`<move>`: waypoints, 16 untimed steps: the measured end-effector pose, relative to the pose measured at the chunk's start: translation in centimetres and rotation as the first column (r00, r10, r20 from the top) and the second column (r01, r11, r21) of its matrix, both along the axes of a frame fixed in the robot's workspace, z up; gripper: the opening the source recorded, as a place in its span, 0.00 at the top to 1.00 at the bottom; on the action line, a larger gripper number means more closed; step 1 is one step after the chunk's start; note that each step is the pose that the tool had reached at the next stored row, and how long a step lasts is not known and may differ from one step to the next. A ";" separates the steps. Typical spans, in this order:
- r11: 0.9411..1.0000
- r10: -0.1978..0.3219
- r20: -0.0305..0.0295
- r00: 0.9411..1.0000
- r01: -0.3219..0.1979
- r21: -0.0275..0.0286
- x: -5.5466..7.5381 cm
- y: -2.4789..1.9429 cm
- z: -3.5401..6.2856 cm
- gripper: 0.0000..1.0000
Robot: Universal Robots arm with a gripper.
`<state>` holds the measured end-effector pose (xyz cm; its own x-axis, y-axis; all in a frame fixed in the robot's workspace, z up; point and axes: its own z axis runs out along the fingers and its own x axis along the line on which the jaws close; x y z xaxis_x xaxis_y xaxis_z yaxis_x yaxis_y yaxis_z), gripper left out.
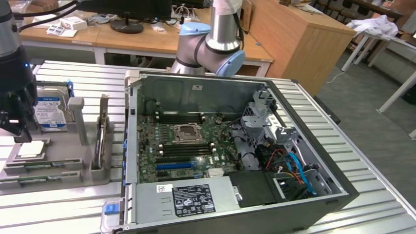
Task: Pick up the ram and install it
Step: 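Pick up the ram and move it above insertion slot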
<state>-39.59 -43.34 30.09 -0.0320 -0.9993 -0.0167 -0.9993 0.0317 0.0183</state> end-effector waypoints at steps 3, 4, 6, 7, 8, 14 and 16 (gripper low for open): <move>1.000 -0.003 0.000 1.000 0.003 0.000 0.0 -0.16 -0.01 0.63; 1.000 -0.003 0.000 1.000 0.003 0.000 0.0 -0.19 -0.01 0.63; 1.000 -0.003 0.000 1.000 0.003 0.000 0.0 -0.29 -0.02 0.63; 1.000 -0.004 0.000 1.000 0.004 0.000 0.0 -0.33 -0.02 0.63; 1.000 -0.004 0.000 1.000 0.004 0.000 0.0 -0.38 -0.02 0.63; 1.000 -0.006 0.000 1.000 0.006 0.000 0.0 -0.88 -0.02 0.63; 1.000 -0.007 0.000 1.000 0.007 0.000 0.0 -1.04 -0.02 0.63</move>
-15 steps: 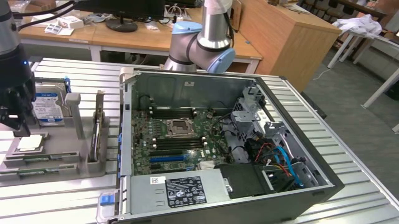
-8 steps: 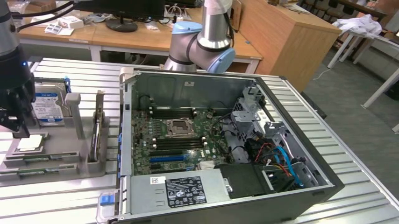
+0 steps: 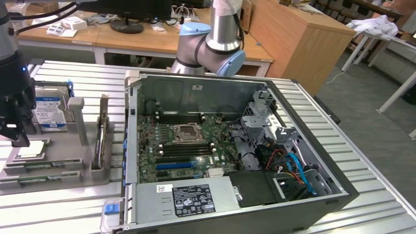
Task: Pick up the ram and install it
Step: 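Pick up the ram and move it above insertion slot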
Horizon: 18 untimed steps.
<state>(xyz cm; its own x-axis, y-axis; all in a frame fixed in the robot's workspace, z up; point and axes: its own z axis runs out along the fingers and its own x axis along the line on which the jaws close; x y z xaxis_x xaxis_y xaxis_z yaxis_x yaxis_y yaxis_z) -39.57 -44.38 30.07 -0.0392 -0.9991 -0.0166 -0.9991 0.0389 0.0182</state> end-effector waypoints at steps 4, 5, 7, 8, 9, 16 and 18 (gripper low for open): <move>1.000 -0.001 0.000 1.000 0.001 0.000 0.0 -0.09 0.00 0.63; 1.000 -0.001 0.000 1.000 0.001 0.000 0.0 -0.10 0.00 0.63; 1.000 -0.001 0.000 1.000 0.001 0.000 0.0 -0.10 -0.01 0.63; 1.000 -0.001 0.000 1.000 0.001 0.000 0.0 -0.10 -0.05 0.63; 1.000 -0.001 0.000 1.000 0.001 0.000 0.0 -0.10 -0.14 0.63; 1.000 -0.001 0.002 1.000 0.001 0.000 0.0 -0.10 -1.13 0.63; 1.000 -0.001 0.003 1.000 0.001 0.000 0.0 -0.11 -1.44 0.63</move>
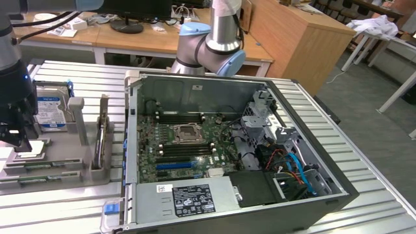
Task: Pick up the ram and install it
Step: 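Pick up the ram and move it above insertion slot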
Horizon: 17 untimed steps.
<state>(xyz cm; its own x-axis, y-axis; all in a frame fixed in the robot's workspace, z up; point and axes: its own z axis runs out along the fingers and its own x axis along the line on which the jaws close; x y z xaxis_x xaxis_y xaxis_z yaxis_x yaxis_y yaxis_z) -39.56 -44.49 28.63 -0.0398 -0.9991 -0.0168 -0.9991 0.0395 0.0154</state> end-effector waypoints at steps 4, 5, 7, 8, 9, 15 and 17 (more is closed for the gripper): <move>1.000 0.000 0.000 1.000 0.000 0.000 0.0 -0.01 -0.51 0.63; 1.000 0.000 0.000 1.000 0.000 0.000 0.0 -0.01 -0.61 0.63; 1.000 0.000 0.000 1.000 0.000 0.000 0.0 -0.01 -0.77 0.63; 1.000 0.000 0.000 1.000 0.000 0.000 0.0 -0.01 -0.86 0.63; 1.000 0.000 0.000 1.000 0.000 0.000 0.0 -0.01 -0.96 0.63; 1.000 0.000 0.001 1.000 0.000 0.000 0.0 -0.01 -1.66 0.63; 1.000 0.000 0.001 1.000 0.000 0.000 0.0 -0.01 -1.87 0.63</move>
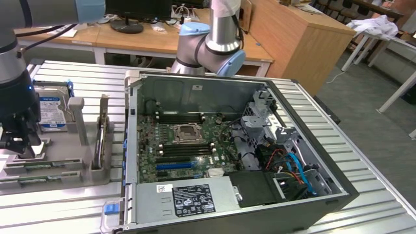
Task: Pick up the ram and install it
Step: 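Pick up the ram and move it above insertion slot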
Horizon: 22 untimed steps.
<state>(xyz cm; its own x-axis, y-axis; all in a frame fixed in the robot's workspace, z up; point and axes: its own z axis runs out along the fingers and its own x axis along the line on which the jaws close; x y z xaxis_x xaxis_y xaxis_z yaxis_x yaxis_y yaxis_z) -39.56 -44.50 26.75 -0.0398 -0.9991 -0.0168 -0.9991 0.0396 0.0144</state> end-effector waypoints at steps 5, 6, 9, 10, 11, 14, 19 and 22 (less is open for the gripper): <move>1.000 0.000 0.001 1.000 0.000 0.000 0.0 0.00 -0.58 0.63; 1.000 0.000 0.001 1.000 0.000 0.000 0.0 0.00 -0.69 0.63; 1.000 0.000 0.001 1.000 0.000 0.000 0.0 0.00 -0.87 0.63; 1.000 0.000 0.001 1.000 0.000 0.000 0.0 0.00 -0.87 0.63; 1.000 0.000 0.001 1.000 0.000 0.000 0.0 0.00 -0.87 0.63; 1.000 0.000 0.001 1.000 0.000 0.000 0.0 -0.04 -0.89 0.63; 1.000 0.000 0.001 1.000 0.000 0.000 0.0 -0.53 -0.88 0.63; 1.000 0.000 0.001 1.000 0.000 0.000 0.0 -0.71 -0.88 0.63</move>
<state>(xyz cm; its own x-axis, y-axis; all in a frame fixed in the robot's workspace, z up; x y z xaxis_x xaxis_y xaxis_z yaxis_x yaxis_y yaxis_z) -39.56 -45.20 25.88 -0.0399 -0.9991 -0.0167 -0.9991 0.0397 0.0131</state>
